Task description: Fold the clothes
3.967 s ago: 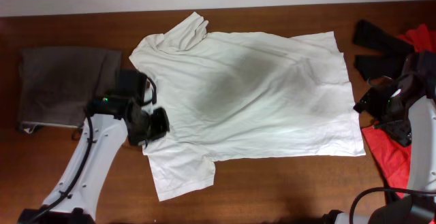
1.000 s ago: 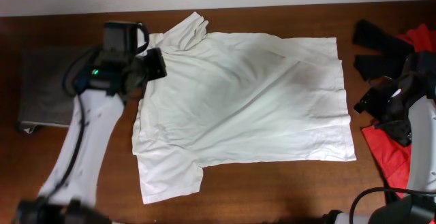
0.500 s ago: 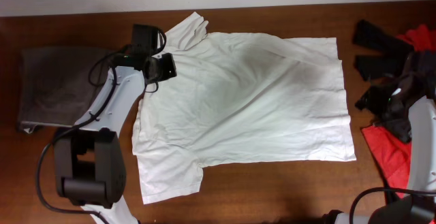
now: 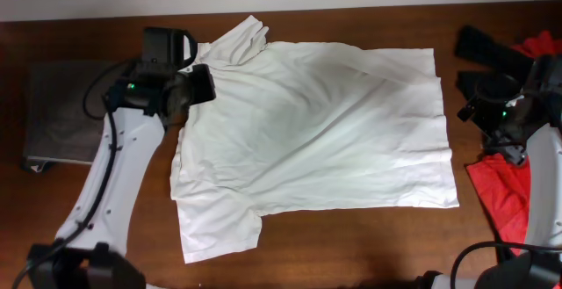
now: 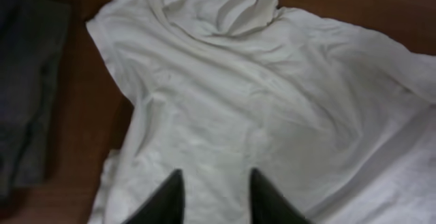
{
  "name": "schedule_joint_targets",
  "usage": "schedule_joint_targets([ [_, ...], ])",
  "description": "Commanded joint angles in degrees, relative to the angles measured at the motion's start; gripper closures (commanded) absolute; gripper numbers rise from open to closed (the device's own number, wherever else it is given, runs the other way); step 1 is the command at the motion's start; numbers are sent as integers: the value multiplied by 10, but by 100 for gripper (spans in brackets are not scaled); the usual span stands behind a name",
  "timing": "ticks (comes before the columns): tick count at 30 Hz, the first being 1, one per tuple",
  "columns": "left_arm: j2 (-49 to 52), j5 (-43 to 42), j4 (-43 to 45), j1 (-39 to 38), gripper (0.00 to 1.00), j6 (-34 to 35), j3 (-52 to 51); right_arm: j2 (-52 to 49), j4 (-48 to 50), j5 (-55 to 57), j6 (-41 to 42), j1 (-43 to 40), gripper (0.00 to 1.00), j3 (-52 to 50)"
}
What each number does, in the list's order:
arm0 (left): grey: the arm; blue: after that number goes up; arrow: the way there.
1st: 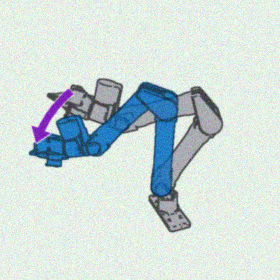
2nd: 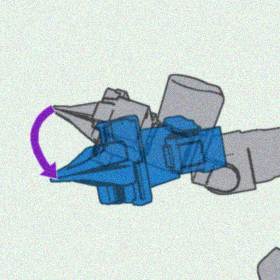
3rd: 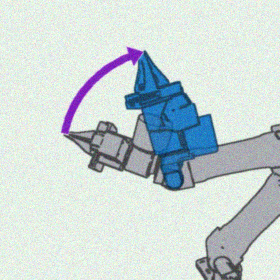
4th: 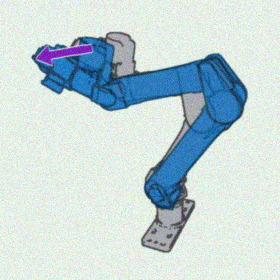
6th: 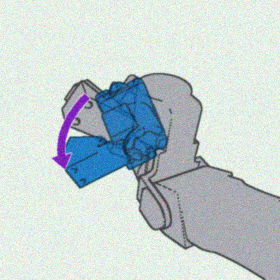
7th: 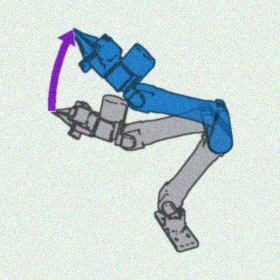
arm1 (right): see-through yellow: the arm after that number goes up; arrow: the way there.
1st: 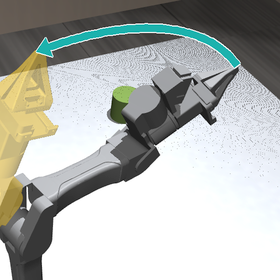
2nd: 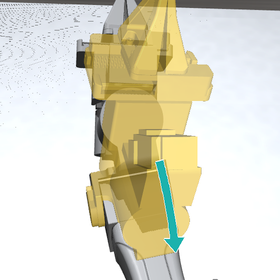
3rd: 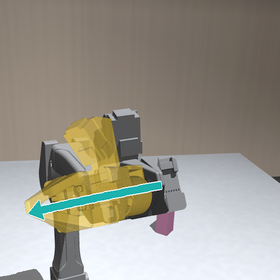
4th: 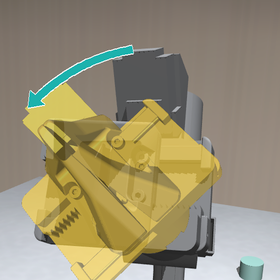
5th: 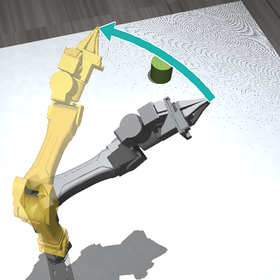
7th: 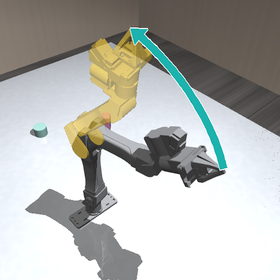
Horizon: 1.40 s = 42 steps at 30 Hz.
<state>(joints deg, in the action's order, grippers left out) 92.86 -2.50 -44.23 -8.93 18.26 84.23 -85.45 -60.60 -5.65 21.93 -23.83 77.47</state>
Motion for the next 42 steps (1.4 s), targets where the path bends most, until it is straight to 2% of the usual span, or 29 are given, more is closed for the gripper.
schedule_joint_targets([
  [1,-13,4,-18,2,46,-6,5,5,6,-119,-119,2,7,9],
  [2,-13,4,-23,2,32,-6,5,4,4,-127,-123,2,13,12],
  [3,-12,4,-31,2,14,-6,5,4,12,-136,-133,3,15,16],
  [4,-12,4,-36,2,1,-6,5,4,18,-144,-148,3,16,22],
  [6,-12,4,-43,2,1,-6,5,-1,19,-147,-157,5,21,47],
  [7,-12,4,-43,2,1,-6,5,-9,18,-147,-157,7,29,66],
  [9,-12,4,-43,2,1,-6,5,-29,13,-147,-157,14,64,106],
  [13,-12,4,-43,2,1,-6,5,-98,-2,-144,-158,43,94,203],
  [20,-12,4,-43,2,1,-6,5,-301,-78,-75,-169,101,96,440],
  [27,-12,4,-43,2,1,-6,5,-519,-133,-67,-188,109,96,643],
  [33,-12,4,-43,2,1,-6,5,-617,-102,-62,-200,110,96,664],
  [42,-12,4,-43,2,1,-6,5,-673,-51,-60,-201,111,96,663],
])
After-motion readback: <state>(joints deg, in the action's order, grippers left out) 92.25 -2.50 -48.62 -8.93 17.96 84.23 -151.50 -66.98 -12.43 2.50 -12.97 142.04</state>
